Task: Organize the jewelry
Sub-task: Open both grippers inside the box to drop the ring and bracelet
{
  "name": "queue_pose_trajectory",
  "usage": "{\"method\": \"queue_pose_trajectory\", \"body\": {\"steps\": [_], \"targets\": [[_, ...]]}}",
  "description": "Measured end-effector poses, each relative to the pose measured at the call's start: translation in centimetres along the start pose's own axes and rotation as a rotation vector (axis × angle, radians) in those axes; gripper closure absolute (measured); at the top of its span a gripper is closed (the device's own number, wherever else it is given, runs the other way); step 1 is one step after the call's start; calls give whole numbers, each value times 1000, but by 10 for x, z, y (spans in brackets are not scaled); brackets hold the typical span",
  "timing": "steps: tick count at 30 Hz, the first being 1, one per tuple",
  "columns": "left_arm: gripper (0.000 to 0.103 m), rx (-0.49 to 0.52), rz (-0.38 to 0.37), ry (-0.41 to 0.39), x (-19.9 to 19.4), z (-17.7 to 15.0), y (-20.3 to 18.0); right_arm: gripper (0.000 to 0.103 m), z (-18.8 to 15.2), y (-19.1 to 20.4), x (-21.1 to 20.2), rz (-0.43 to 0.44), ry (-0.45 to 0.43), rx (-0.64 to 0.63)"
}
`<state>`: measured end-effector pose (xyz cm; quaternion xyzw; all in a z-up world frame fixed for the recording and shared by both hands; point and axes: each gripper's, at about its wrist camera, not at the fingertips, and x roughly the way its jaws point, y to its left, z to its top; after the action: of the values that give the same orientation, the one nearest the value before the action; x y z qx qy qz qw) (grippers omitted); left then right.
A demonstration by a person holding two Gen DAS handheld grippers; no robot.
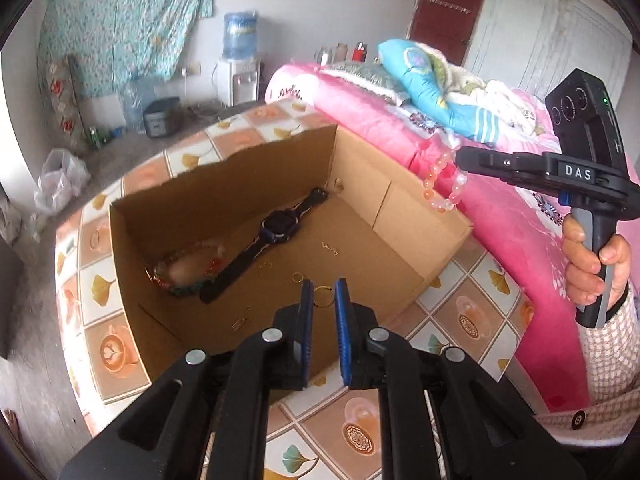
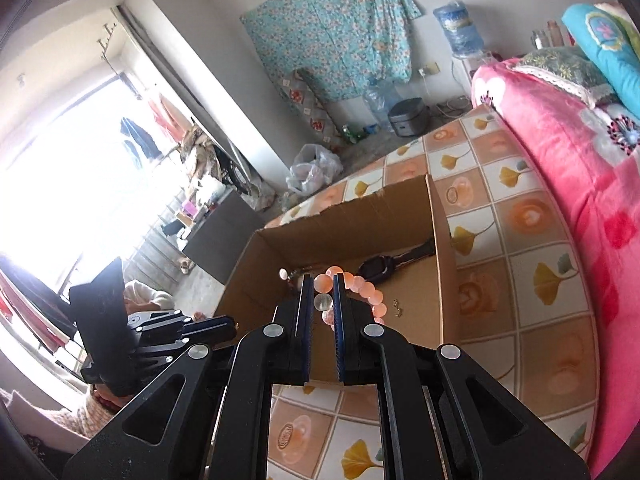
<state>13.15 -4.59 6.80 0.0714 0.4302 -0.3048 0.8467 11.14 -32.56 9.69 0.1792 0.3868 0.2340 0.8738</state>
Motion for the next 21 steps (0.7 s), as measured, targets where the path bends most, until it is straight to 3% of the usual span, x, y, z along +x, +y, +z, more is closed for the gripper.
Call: {"method": "queue_pose_trajectory", "body": {"steps": [5,12,16,21], "targets": [[93,-69,-2,161,54,6,25,96,3,-7,50,-70,160,-47],[92,-133,-8,272,86,7,41,96,8,0,62,-114,232,-125],[87,-166,5,272,86,6,46,96,9,2,64,-121,257,-145],[71,-189,19,184,59,4,50,96,7,2,67,-119,296,-149]]}}
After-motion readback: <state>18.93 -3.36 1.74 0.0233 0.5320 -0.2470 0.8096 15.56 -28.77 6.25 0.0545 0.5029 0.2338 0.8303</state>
